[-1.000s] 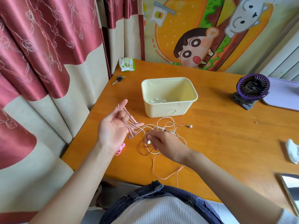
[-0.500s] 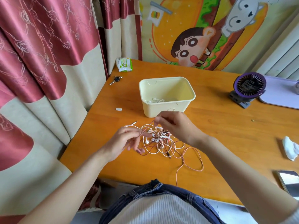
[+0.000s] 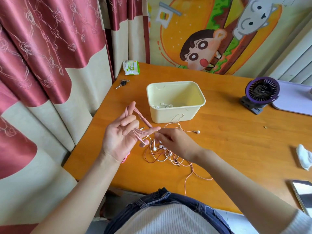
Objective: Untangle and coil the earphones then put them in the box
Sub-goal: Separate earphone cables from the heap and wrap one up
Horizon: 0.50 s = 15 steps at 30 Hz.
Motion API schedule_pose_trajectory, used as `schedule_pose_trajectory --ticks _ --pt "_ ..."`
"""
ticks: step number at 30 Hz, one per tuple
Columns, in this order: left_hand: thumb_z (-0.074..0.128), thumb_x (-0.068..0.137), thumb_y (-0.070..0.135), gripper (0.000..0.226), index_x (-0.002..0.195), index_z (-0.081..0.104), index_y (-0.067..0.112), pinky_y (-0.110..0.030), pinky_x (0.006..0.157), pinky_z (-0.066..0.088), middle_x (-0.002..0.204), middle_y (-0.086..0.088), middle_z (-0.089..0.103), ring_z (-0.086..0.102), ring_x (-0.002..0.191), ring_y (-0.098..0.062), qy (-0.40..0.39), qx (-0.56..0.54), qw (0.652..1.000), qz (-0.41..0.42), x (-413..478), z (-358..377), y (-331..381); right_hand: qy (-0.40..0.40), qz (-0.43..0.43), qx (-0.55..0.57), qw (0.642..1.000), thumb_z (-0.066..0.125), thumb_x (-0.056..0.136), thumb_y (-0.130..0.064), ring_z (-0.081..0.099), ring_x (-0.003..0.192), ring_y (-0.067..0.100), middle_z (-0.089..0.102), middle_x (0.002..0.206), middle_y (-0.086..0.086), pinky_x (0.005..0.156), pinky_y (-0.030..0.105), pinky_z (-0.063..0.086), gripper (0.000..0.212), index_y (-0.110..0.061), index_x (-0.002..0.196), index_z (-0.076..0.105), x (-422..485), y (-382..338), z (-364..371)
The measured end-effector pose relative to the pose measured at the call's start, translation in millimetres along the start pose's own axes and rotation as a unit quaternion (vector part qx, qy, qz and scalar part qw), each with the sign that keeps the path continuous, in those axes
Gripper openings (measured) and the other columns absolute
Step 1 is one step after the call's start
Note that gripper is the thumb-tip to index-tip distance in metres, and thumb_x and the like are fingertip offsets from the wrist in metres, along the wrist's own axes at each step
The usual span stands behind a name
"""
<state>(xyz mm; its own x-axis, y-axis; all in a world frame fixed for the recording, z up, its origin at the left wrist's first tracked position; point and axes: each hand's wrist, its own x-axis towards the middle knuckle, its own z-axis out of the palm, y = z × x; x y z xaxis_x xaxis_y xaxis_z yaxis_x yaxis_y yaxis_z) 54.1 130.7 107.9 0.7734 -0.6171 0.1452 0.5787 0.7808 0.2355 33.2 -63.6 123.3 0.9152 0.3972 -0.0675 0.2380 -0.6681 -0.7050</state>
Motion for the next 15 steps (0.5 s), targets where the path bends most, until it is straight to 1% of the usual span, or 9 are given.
schedule_pose_trajectory --ticks 1,2,4,6,7,10,11,13,15 --pt "0.026 0.101 0.016 0.04 0.128 0.053 0.004 -0.067 0.111 0.008 0.07 -0.005 0.058 0.046 0.057 -0.015 0.01 -0.01 1.0 0.009 -0.2 -0.4 1.1 -0.005 -0.002 0.001 1.0 0.042 0.099 -0.03 0.044 0.046 0.007 0.049 0.055 -0.009 0.048 0.017 0.03 0.028 -0.023 0.076 0.058 -1.4 -0.7 1.4" --pt "0.03 0.1 0.013 0.038 0.126 0.056 0.004 -0.068 0.109 0.012 0.068 -0.004 0.058 0.05 0.057 -0.015 0.031 -0.013 0.999 0.023 -0.1 -0.8 1.3 -0.009 -0.004 0.002 1.0 0.042 0.099 -0.029 0.044 0.046 0.008 0.048 0.054 -0.009 0.048 0.017 0.03 0.028 -0.023 0.077 0.059 -2.8 -1.8 2.3" --pt "0.043 0.092 0.01 0.033 0.117 0.064 0.007 -0.071 0.096 0.034 0.064 0.003 0.057 0.055 0.06 -0.01 0.092 0.016 0.993 0.065 1.3 1.0 1.4 -0.015 -0.009 0.007 1.0 0.042 0.099 -0.027 0.044 0.045 0.007 0.045 0.052 -0.01 0.047 0.017 0.03 0.028 -0.019 0.081 0.062 -6.0 -4.1 2.4" --pt "0.046 0.088 0.016 0.032 0.108 0.07 0.014 -0.069 0.079 0.046 0.066 0.009 0.059 0.061 0.076 -0.009 0.178 0.11 0.972 0.104 4.9 8.1 1.1 -0.018 -0.015 0.01 1.0 0.043 0.099 -0.023 0.047 0.046 0.003 0.043 0.051 -0.013 0.047 0.015 0.03 0.027 -0.015 0.084 0.064 -8.9 -7.3 1.1" --pt "0.042 0.09 0.019 0.034 0.103 0.073 0.015 -0.069 0.08 0.046 0.07 0.009 0.062 0.065 0.086 -0.01 0.211 0.16 0.958 0.111 7.1 11.9 -0.1 -0.02 -0.018 0.011 1.0 0.043 0.099 -0.022 0.048 0.047 0.001 0.043 0.051 -0.014 0.048 0.015 0.031 0.027 -0.013 0.086 0.065 -10.0 -8.5 0.7" --pt "0.033 0.097 0.023 0.041 0.098 0.074 0.018 -0.064 0.098 0.035 0.083 0.003 0.071 0.065 0.105 -0.017 0.258 0.301 0.914 0.081 8.7 11.5 -2.9 -0.037 -0.025 0.012 0.999 0.045 0.099 -0.021 0.049 0.048 -0.002 0.045 0.054 -0.015 0.048 0.012 0.032 0.025 -0.012 0.091 0.067 -12.8 -10.3 0.9" --pt "0.034 0.097 0.025 0.039 0.101 0.072 0.019 -0.059 0.1 0.034 0.089 0.0 0.073 0.062 0.108 -0.02 0.269 0.362 0.891 0.061 7.0 9.3 -3.9 -0.045 -0.031 0.009 0.998 0.045 0.099 -0.023 0.05 0.05 -0.001 0.047 0.056 -0.015 0.049 0.012 0.033 0.024 -0.014 0.093 0.067 -13.6 -10.3 1.4" --pt "0.04 0.096 0.028 0.032 0.107 0.07 0.021 -0.043 0.088 0.038 0.099 -0.003 0.073 0.058 0.103 -0.024 0.264 0.527 0.807 0.032 1.5 3.9 -7.5 -0.067 -0.045 -0.006 0.997 0.046 0.098 -0.025 0.05 0.052 0.003 0.052 0.061 -0.011 0.051 0.011 0.034 0.023 -0.017 0.095 0.067 -14.8 -11.0 2.1" --pt "0.044 0.098 0.021 0.03 0.107 0.07 0.011 -0.021 0.08 0.04 0.097 -0.001 0.073 0.062 0.096 -0.011 0.243 0.644 0.726 0.001 -1.9 3.0 -13.8 -0.082 -0.046 -0.012 0.995 0.048 0.098 -0.025 0.05 0.052 0.003 0.054 0.062 -0.009 0.052 0.011 0.034 0.021 -0.02 0.096 0.067 -14.6 -13.3 -0.8"
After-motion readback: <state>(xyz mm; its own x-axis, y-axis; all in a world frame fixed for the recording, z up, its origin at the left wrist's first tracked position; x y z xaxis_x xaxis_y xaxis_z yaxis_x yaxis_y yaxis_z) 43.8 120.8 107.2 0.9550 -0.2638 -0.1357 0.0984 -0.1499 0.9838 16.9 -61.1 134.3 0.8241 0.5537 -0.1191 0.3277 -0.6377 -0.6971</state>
